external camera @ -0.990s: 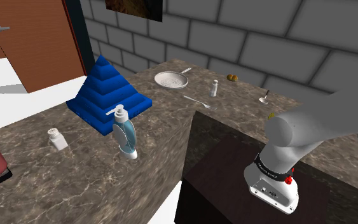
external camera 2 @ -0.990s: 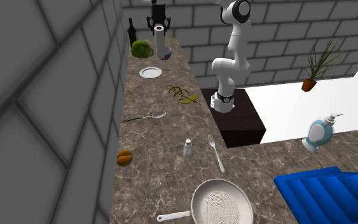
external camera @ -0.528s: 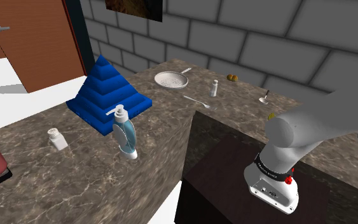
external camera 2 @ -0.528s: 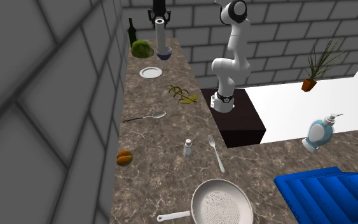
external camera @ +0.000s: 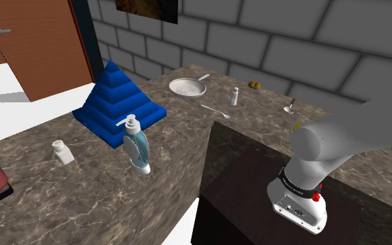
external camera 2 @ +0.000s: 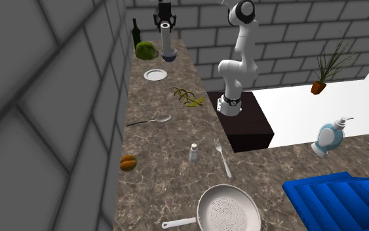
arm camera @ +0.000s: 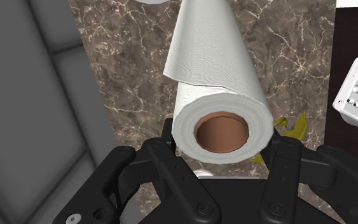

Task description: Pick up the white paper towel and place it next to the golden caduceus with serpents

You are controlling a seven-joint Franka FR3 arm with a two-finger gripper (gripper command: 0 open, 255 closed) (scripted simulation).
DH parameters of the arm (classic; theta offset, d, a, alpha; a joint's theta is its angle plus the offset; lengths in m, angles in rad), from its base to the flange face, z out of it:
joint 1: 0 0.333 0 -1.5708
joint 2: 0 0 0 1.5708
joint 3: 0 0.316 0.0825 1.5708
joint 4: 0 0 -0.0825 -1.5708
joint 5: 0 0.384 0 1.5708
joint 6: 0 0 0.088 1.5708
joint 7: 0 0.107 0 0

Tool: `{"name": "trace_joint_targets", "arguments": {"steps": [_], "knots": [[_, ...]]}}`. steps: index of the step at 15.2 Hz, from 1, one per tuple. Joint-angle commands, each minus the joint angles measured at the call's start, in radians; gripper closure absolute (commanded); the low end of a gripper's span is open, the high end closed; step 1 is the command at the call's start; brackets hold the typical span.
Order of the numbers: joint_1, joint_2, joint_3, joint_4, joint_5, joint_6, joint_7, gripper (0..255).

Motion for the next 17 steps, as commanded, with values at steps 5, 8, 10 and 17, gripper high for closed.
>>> {"name": "trace_joint_targets", "arguments": {"steps": [5, 8, 10, 17], "knots": [[-0.039, -0.043, 0.022, -0.113, -0.027, 0.072, 0.024, 255], [-0.053, -0.061, 0.025, -0.165, -0.039, 0.108, 0.034, 255], [-0.062, -0.072, 0.025, -0.198, -0.047, 0.131, 0.040, 255], [-0.084, -0.102, 0.013, -0.304, -0.075, 0.213, 0.059, 255]]}}
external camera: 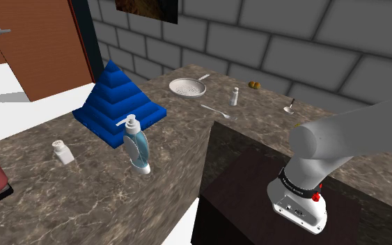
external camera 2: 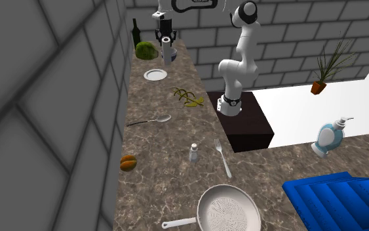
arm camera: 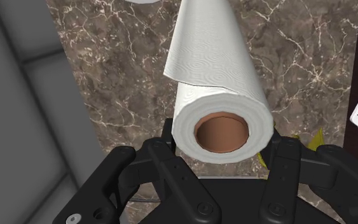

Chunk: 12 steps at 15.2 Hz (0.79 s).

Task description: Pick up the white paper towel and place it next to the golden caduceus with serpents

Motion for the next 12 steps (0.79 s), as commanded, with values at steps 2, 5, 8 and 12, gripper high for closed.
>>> {"name": "trace_joint_targets", "arguments": {"steps": [2, 5, 8, 12], "knots": [[-0.008, -0.011, -0.007, -0.042, -0.012, 0.034, 0.007, 255], [-0.014, -0.020, -0.018, -0.083, -0.024, 0.069, 0.013, 255], [-0.018, -0.027, -0.032, -0.121, -0.036, 0.105, 0.019, 255], [-0.020, -0.034, -0.053, -0.169, -0.052, 0.152, 0.026, 255]]}}
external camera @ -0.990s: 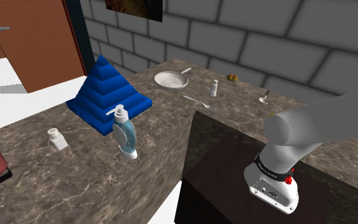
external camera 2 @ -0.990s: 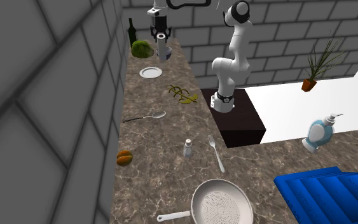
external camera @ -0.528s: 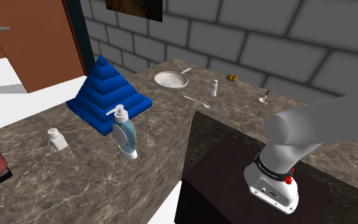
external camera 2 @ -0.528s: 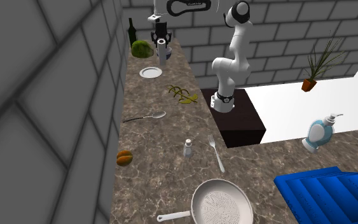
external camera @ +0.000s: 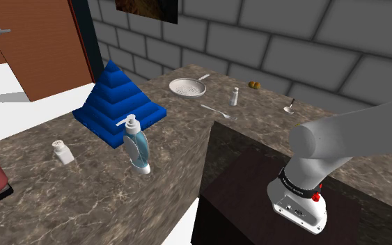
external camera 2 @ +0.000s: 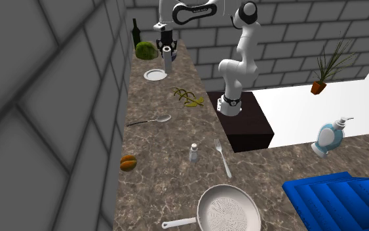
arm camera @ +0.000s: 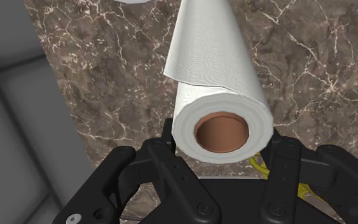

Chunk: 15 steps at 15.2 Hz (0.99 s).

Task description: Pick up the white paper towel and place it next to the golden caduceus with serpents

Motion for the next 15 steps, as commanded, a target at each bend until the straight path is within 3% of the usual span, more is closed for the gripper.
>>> {"name": "trace_joint_targets", "arguments": {"steps": [1, 15], "knots": [[0.003, 0.000, -0.013, -0.019, -0.007, 0.023, 0.003, 255], [0.026, 0.001, -0.127, -0.159, -0.066, 0.194, 0.024, 255]]}}
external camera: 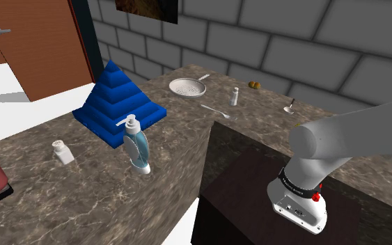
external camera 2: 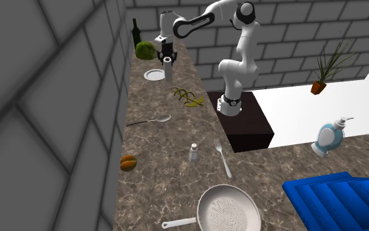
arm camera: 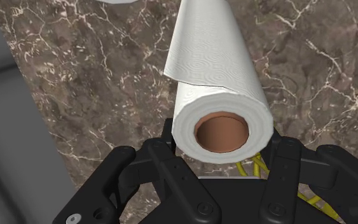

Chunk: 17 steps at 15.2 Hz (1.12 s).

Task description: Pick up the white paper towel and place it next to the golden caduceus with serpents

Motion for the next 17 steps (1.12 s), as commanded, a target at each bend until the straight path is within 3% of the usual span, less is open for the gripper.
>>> {"name": "trace_joint_targets", "arguments": {"steps": [1, 9, 10, 15, 17], "knots": [[0.006, 0.002, -0.017, -0.016, -0.008, 0.023, 0.004, 255], [0.006, 0.002, -0.017, -0.016, -0.008, 0.023, 0.004, 255], [0.006, 0.002, -0.017, -0.016, -0.008, 0.023, 0.004, 0], [0.006, 0.002, -0.017, -0.016, -0.008, 0.023, 0.004, 0], [-0.015, -0.005, 0.034, 0.025, 0.013, -0.040, -0.004, 0]]}}
